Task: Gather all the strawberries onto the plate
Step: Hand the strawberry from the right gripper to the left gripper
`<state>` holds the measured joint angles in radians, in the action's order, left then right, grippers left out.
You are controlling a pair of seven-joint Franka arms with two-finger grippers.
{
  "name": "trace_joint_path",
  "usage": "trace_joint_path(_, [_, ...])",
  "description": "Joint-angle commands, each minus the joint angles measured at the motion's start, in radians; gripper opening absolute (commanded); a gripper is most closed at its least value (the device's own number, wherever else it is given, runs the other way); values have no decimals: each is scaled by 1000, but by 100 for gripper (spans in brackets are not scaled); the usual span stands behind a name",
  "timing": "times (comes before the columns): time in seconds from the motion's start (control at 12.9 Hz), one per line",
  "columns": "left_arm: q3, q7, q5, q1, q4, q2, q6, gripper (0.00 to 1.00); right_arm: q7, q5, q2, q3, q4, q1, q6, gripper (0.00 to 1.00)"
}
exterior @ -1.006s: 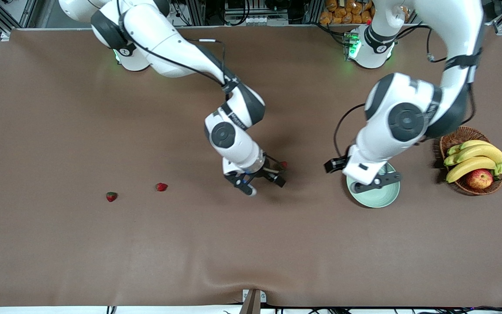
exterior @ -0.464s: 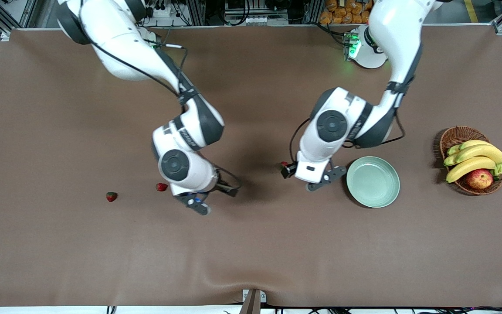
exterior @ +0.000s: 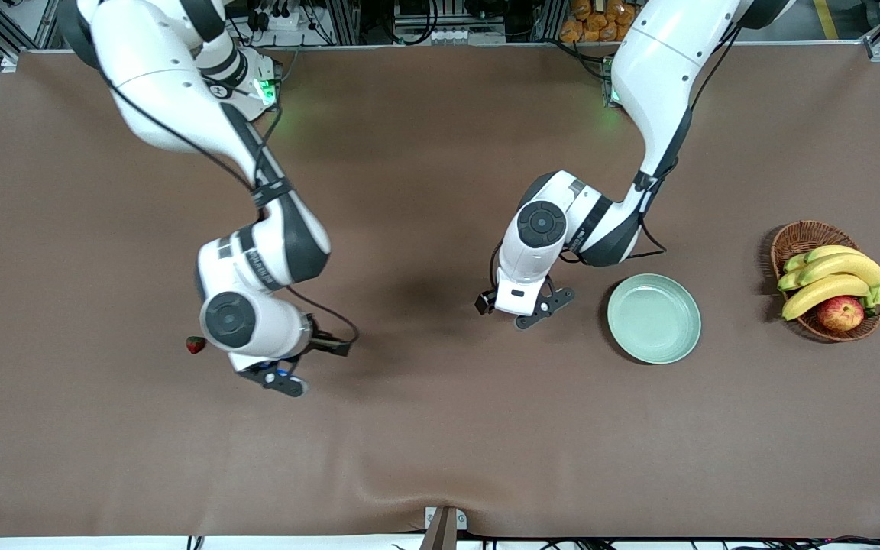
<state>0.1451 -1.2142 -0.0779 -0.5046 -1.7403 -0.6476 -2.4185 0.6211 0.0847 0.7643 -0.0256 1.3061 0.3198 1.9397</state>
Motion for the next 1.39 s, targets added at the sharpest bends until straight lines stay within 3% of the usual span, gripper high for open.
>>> trace_joint_path(0.0, [-1, -22, -23, -12, -25, 3, -22, 96, -96, -48, -94, -20, 161, -56, 59, 100])
trace_joint_path(0.31, [-2, -7, -23, -31, -16, -23, -24, 82, -162, -52, -145, -20, 338, -96, 214, 100])
trace_joint_path(0.54, [-2, -1, -26, -35, -12, -40, -24, 76, -204, -56, -142, -20, 384, -116, 266, 100])
trace_joint_path(0.62, [-2, -2, -25, -43, -12, -41, -24, 70, -204, -56, -138, -20, 392, -116, 268, 99])
trace_joint_path(0.7, [-2, 1, -26, -42, -13, -43, -24, 63, -202, -56, -137, -22, 398, -116, 268, 91])
trace_joint_path(0.85, [-2, 21, -25, -41, -10, -50, -24, 53, -204, -56, -135, -22, 406, -119, 266, 87])
trace_joint_path(0.93, [-2, 21, -26, -41, -10, -49, -24, 40, -204, -56, -132, -20, 409, -120, 272, 85])
trace_joint_path(1.08, [-2, 21, -25, -34, -12, -35, -22, 0, -204, -54, -128, -22, 424, -119, 294, 80])
trace_joint_path(1.24, [-4, 41, -25, -3, -18, 14, -7, 0, -204, -54, -126, -22, 462, -119, 349, 74])
trace_joint_path(1.32, [-2, 62, -25, 23, -21, 46, 21, 0, -207, -54, -125, -22, 467, -119, 355, 57])
